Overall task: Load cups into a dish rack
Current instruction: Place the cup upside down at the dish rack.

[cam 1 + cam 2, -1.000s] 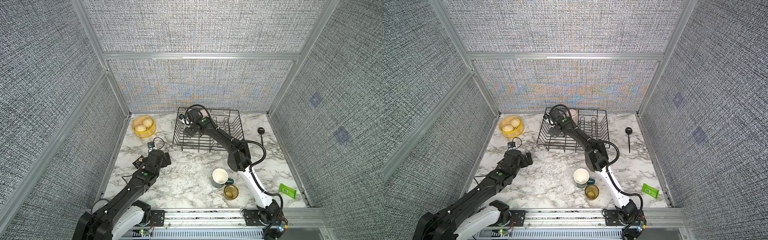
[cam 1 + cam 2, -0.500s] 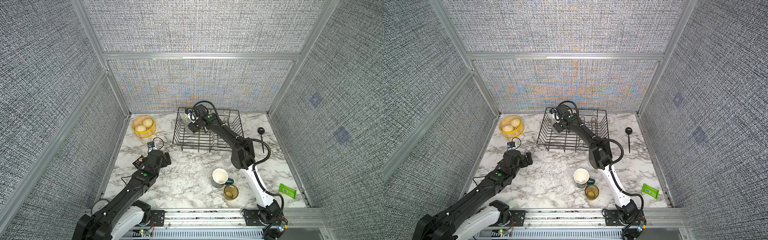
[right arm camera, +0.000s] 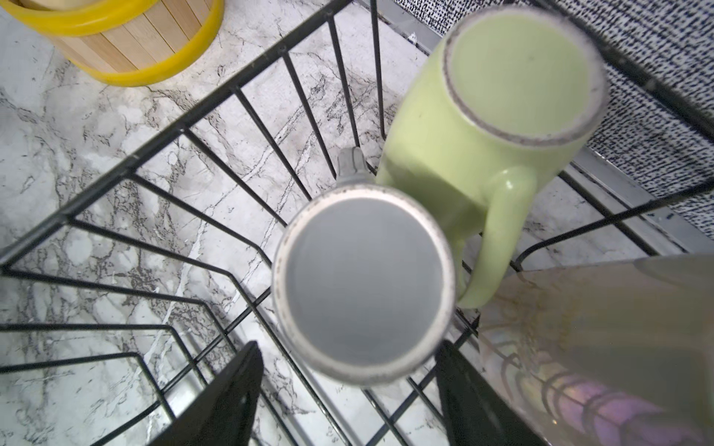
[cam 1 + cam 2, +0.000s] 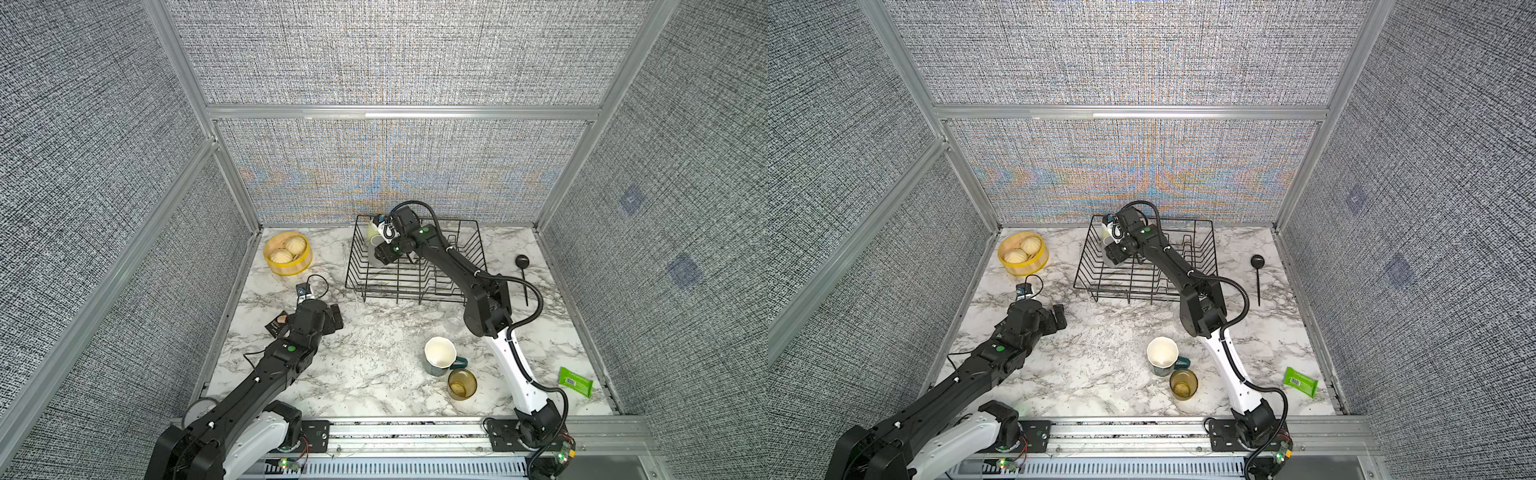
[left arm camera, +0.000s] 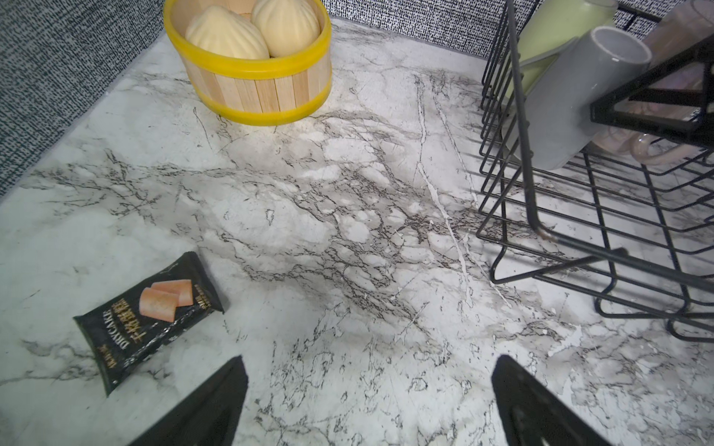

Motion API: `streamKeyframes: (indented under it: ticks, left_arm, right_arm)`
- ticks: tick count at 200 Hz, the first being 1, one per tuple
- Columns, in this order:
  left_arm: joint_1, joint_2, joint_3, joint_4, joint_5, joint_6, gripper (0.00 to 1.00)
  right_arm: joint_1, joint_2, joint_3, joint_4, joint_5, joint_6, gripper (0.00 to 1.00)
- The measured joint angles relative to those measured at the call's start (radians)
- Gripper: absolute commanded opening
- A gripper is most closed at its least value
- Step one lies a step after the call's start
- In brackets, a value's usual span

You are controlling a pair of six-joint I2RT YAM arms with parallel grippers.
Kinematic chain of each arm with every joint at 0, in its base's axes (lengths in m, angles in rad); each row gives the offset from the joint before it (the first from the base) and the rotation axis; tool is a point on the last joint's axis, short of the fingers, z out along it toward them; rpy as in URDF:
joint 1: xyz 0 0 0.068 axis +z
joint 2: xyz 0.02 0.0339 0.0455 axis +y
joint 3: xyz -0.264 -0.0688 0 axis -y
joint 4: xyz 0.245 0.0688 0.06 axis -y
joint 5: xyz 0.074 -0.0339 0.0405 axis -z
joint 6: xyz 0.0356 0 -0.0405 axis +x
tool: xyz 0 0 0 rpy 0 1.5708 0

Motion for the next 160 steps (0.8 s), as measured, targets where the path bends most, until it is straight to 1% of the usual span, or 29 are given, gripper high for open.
streamKeyframes:
  ticks: [16,29,58,85,113,126,145,160]
  left_arm:
    - [0.0,0.0,0.0,0.0,0.0,0.002,1.0]
    - [0.0,0.0,0.0,0.0,0.0,0.006,1.0]
    - [0.0,-0.005,-0.01,0.015,0.001,0.019,1.0]
    - [0.0,-0.022,-0.019,0.039,0.029,0.038,1.0]
    - [0.0,-0.037,-0.019,0.053,0.084,0.058,0.99]
    - [0.0,-0.041,-0.018,0.063,0.115,0.072,0.99]
    - [-0.001,-0.048,-0.021,0.078,0.167,0.079,0.99]
    - [-0.002,-0.05,-0.026,0.096,0.217,0.081,0.98]
  right_arm:
    - [0.0,-0.014,-0.007,0.0,-0.012,0.011,0.79]
    - [-0.002,-0.037,-0.018,0.0,-0.023,0.02,0.82]
    - [-0.012,-0.124,-0.061,0.001,-0.058,0.064,0.84]
    - [-0.019,-0.25,-0.165,0.02,-0.088,0.106,0.85]
    - [-0.018,-0.411,-0.325,0.053,-0.11,0.132,0.85]
    - [-0.017,-0.5,-0.423,0.079,-0.113,0.139,0.85]
    - [-0.015,-0.657,-0.613,0.122,-0.085,0.142,0.86]
    - [-0.016,-0.792,-0.785,0.166,-0.035,0.142,0.88]
